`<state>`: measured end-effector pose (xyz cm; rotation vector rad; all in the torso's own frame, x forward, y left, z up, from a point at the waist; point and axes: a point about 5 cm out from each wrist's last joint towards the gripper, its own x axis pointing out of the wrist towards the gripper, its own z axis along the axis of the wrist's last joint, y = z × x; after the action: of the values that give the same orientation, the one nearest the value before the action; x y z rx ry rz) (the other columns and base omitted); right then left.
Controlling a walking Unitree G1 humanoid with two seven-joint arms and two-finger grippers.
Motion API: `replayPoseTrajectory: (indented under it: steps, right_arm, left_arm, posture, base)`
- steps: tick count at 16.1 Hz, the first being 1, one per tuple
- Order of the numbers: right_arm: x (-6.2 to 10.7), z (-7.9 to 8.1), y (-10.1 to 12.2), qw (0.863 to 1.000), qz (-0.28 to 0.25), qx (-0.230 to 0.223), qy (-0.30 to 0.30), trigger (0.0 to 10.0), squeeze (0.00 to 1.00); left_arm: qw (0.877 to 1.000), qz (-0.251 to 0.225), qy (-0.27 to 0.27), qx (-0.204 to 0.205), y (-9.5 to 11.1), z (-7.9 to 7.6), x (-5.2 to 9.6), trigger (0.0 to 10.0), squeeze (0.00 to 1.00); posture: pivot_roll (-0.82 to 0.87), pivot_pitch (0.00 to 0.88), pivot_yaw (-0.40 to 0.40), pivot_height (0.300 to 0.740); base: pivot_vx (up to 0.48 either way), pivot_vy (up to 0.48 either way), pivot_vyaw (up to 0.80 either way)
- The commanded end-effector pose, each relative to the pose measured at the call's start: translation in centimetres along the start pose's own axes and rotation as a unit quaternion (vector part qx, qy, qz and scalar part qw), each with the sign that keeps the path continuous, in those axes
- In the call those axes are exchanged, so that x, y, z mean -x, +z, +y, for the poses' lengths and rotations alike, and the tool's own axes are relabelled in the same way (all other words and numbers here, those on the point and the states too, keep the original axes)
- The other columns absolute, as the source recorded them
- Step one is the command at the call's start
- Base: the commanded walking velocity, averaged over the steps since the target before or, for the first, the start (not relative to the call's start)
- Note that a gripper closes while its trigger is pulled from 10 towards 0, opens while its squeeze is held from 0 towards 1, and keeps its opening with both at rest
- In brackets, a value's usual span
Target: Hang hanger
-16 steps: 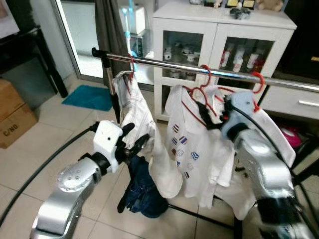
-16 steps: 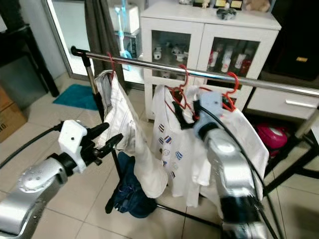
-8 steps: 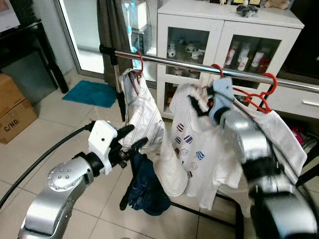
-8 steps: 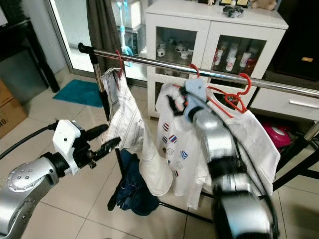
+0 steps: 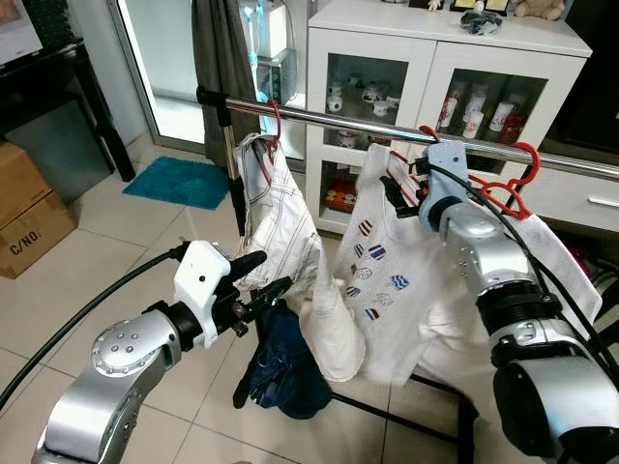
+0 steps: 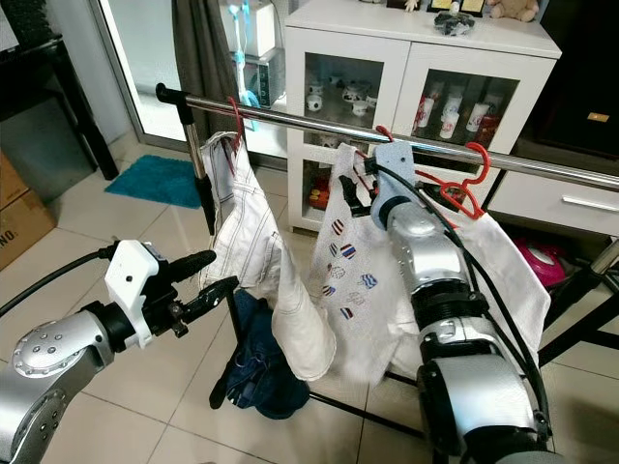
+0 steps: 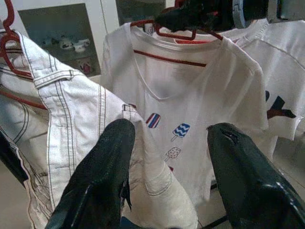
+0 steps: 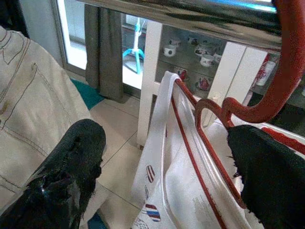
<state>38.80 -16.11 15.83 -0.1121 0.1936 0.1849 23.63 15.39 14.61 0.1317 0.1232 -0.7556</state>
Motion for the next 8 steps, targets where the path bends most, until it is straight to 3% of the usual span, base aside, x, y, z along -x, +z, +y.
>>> replayPoseTrajectory:
  steps: [1, 8]
  right_arm:
    - [0.3, -0.6, 0.3, 1.0, 0.003, -0.004, 0.017, 10.0, 0.0]
    - [2.3, -1.7, 1.0, 0.998, 0.025, 0.009, 0.062, 10.0, 0.0]
  left_arm:
    - [1.0, -0.004, -0.014, -0.005, 0.4, -0.3, 0.0, 10.0, 0.0]
    - [0.999, -0.004, -0.041, 0.0, 0.4, -0.8, 0.0, 10.0, 0.0]
  posture:
    - [0.0, 0.0, 0.015, 0.74]
    - [0.0, 0.0, 0.019, 0.74]
  base:
    - [0.0, 0.0, 0.0]
    - [0.0, 0.0, 0.0]
